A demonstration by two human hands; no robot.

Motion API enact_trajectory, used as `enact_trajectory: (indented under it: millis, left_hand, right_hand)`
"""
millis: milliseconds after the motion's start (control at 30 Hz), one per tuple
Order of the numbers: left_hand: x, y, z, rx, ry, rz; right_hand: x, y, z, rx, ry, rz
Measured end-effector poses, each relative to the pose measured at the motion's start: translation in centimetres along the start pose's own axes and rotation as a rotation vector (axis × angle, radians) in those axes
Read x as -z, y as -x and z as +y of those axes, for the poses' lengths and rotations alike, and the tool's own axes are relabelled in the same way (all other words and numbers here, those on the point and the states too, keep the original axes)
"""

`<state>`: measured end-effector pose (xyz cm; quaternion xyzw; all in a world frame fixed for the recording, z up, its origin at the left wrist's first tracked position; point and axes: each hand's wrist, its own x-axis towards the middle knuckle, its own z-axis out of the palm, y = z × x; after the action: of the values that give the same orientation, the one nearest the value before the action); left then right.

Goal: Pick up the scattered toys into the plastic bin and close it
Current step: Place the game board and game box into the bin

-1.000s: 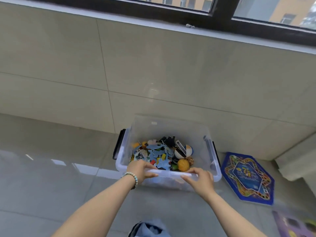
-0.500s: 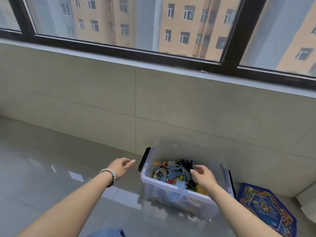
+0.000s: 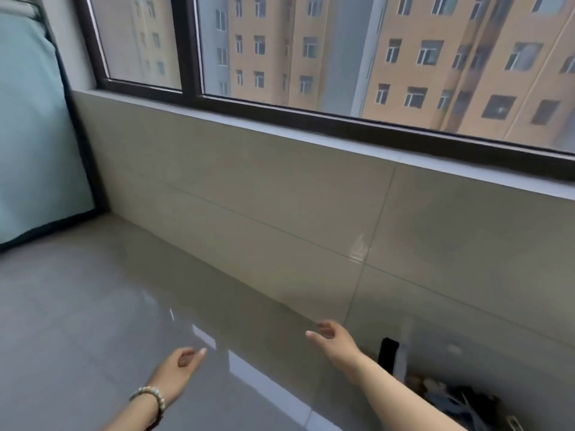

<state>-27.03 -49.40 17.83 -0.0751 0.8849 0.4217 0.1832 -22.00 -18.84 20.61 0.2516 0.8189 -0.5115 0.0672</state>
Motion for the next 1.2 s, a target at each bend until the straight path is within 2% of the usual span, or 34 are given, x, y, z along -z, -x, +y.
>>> enact_trajectory:
  millis: [167,367,500,700,933,1033,1067,1133,1200]
  left_hand:
    - [-5.6,-10.8,0.1,0.027,-0.043,-0.107]
    - [-10.8,-20.3,2.3,-0.101,-0.117,-0.176]
    - [-13.2,-25.2,2.6,-0.211,-0.386,-0.196]
    - [-16.5,-27.6,-0.8,-0.084,-0.589,-0.287]
    - [-19.2,-28.1,-3.9,-0.16,-0.812,-0.229]
    - [-19.2,-27.5,-4.4,-0.187,-0.816,-0.222]
    - [-19.2,-27.2,-4.5,-0.228,-0.801,-0.167]
    - [-19.3,-26.6,-4.9,-0.278,-0.762,-0.048]
    - [-19.3,-25.5,-5.8,-0.234,-0.771,-0.114]
  right_hand:
    - [-5.2,-13.1,3.2,0.028,0.089,-0.024]
    - [-9.0,-24.3,4.2,0.073,0.205,-0.088]
    - [-11.5,-30.1,5.5,0.126,0.343,-0.119]
    - [-15.1,-34.5,8.0,0.22,0.489,-0.079]
    - [-16.3,-35.5,10.3,0.357,0.697,-0.006]
    - [-16.3,-34.3,11.2,0.347,0.666,0.006]
    - [-16.2,-33.7,11.5,0.329,0.635,0.015]
    - [-15.9,-32.3,12.1,0.252,0.489,0.051]
    - [-15.3,-31.1,12.2,0.137,0.292,0.057]
